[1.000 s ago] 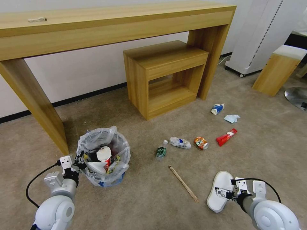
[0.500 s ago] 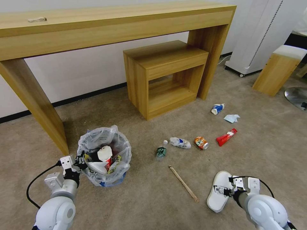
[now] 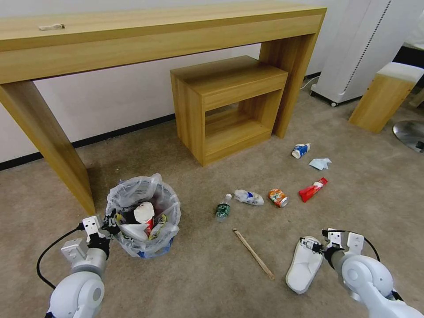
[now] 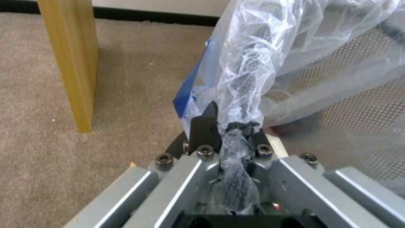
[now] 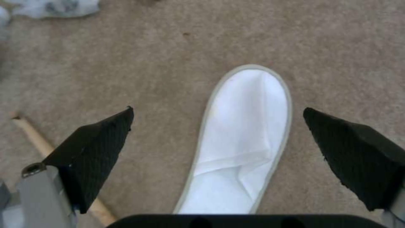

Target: Pick up the trash bin and place the garbage on the floor into it.

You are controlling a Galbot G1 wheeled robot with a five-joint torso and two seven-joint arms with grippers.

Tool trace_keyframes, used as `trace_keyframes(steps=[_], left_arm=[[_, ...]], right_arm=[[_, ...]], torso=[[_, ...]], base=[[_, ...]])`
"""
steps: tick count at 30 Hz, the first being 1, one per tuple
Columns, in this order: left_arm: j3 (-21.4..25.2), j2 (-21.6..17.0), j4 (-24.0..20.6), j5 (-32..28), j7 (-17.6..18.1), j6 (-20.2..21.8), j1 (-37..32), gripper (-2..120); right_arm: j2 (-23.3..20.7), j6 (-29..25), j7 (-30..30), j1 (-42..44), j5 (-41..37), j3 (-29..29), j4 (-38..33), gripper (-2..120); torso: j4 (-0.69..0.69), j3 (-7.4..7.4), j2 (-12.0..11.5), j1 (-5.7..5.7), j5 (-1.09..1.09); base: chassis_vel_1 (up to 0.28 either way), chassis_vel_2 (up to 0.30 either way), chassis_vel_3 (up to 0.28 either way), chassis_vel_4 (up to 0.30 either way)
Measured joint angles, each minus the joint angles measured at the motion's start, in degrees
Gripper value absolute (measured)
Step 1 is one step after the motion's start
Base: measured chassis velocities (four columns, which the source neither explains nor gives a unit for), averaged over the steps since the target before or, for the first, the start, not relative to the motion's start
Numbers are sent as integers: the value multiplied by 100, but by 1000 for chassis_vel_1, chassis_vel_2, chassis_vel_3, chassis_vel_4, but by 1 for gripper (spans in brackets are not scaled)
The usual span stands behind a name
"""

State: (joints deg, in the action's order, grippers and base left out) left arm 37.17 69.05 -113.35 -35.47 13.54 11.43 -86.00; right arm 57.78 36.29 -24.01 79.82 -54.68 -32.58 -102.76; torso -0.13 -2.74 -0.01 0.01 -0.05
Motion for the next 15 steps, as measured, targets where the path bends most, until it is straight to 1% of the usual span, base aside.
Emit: trace_keyframes(steps=[11,15], left_arm=[[59,1,4,-22,16,0,-1,1],[83,11,-7,-45,16,0,6,1]], right_arm=[[53,-82,-20,94,165,-79,164,100],[149,-98,-50,163,254,-86,142,100]], torso=[[0,1,0,0,0],[0,1,0,0,0]], base=[[0,0,0,0],[0,0,0,0]])
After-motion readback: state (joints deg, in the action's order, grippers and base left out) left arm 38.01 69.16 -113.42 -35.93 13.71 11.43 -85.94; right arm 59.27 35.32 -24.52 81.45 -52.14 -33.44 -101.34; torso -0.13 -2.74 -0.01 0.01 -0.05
